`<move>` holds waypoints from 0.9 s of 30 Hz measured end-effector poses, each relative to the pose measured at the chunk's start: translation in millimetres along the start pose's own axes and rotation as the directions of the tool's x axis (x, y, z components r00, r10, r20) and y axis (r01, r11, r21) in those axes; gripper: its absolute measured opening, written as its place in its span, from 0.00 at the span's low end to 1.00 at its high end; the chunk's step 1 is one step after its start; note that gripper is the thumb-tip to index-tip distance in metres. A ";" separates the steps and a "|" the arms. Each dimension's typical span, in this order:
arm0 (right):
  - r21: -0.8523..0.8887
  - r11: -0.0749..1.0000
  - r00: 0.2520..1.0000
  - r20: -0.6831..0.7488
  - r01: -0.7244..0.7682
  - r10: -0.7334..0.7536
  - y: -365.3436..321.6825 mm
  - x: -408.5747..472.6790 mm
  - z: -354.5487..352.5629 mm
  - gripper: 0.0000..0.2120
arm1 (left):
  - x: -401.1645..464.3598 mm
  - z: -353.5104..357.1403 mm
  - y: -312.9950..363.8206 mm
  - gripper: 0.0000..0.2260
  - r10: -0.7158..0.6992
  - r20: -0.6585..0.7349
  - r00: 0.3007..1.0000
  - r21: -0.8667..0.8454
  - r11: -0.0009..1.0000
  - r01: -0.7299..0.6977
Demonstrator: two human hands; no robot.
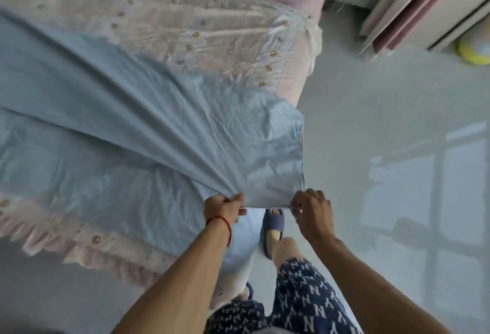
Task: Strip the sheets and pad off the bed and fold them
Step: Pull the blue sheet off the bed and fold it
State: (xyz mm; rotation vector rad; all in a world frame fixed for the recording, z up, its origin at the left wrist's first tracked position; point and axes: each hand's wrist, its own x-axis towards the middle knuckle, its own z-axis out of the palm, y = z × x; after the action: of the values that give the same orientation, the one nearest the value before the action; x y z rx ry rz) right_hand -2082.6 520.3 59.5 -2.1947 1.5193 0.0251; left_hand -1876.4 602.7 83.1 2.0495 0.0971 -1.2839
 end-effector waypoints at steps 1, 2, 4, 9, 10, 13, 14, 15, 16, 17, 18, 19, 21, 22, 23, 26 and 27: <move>0.013 0.999 0.998 -0.038 -0.040 0.040 0.1 -15.8 6.0 0.13 | -7.1 -3.2 -4.2 0.10 0.009 0.010 1.000 0.031 0.999 -0.010; 0.028 0.995 0.995 -0.023 -0.100 0.101 -2.3 -26.6 12.1 0.11 | -10.0 -7.9 -12.0 0.10 -0.005 0.003 1.000 0.040 0.999 0.005; 0.069 0.982 0.983 -0.032 -0.176 0.178 -1.5 -48.5 33.3 0.10 | -14.5 -16.2 -37.5 0.09 -0.025 -0.018 1.000 0.060 0.998 0.026; 0.165 0.910 0.925 0.064 -0.380 0.374 9.4 -94.6 107.7 0.10 | -8.4 -19.7 -119.1 0.08 -0.125 -0.104 0.987 0.082 0.988 0.134; 0.187 0.891 0.910 0.101 -0.414 0.402 11.1 -102.3 120.5 0.09 | -0.4 -21.9 -130.9 0.10 -0.129 -0.113 0.985 0.112 0.984 0.141; 0.152 0.862 0.868 0.213 -0.484 0.450 9.5 -121.3 161.2 0.09 | 25.3 -31.2 -152.9 0.14 -0.149 -0.098 0.984 0.248 0.954 0.169; 0.161 0.827 0.826 0.294 -0.539 0.482 8.1 -121.2 166.9 0.09 | 33.3 -34.1 -153.1 0.15 -0.156 -0.085 0.984 0.267 0.948 0.173; 0.226 0.747 0.764 0.375 -0.625 0.526 4.4 -127.2 182.8 0.09 | 41.3 -40.2 -158.9 0.16 -0.156 -0.057 0.986 0.295 0.941 0.166; 0.309 0.652 0.710 0.449 -0.693 0.542 1.9 -128.4 189.8 0.08 | 46.1 -42.2 -161.1 0.17 -0.175 -0.020 0.984 0.295 0.940 0.173; 0.387 0.536 0.656 0.528 -0.751 0.539 -0.9 -130.2 200.3 0.06 | 50.9 -44.4 -161.4 0.17 -0.203 0.030 0.979 0.270 0.944 0.187; 0.446 0.417 0.610 0.603 -0.792 0.515 -6.8 -134.4 211.5 0.04 | 55.8 -50.0 -161.8 0.17 -0.219 0.065 0.973 0.244 0.950 0.197; 0.483 0.296 0.566 0.670 -0.824 0.481 -11.0 -133.5 221.9 0.03 | 60.6 -54.3 -159.2 0.17 -0.222 0.071 0.973 0.199 0.958 0.204; 0.550 -0.013 0.499 0.767 -0.835 0.403 -23.9 -136.8 235.9 0.06 | 67.8 -66.8 -155.9 0.16 -0.186 0.043 0.982 0.122 0.976 0.179; 0.570 -0.155 0.476 0.783 -0.807 0.401 -29.6 -137.5 239.4 0.07 | 71.6 -75.3 -153.8 0.15 -0.163 0.018 0.987 0.078 0.984 0.161; 0.588 -0.283 0.456 0.787 -0.758 0.415 -32.7 -136.2 241.4 0.07 | 76.9 -83.6 -149.2 0.13 -0.147 0.005 0.989 0.037 0.988 0.147; 0.582 -0.543 0.450 0.813 -0.606 0.368 -31.8 -134.6 253.1 0.16 | 87.5 -105.4 -139.0 0.07 -0.134 0.044 0.990 -0.031 0.990 0.135; 0.578 -0.594 0.462 0.812 -0.559 0.355 -29.2 -130.2 256.5 0.19 | 90.1 -108.1 -136.9 0.06 -0.131 0.058 0.990 -0.023 0.991 0.132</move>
State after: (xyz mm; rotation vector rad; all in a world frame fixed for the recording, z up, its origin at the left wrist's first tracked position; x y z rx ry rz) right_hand -2044.5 741.6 -122.7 0.2207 1.4300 -0.4947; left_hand -1804.9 743.4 -33.7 2.0102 0.2263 -1.4121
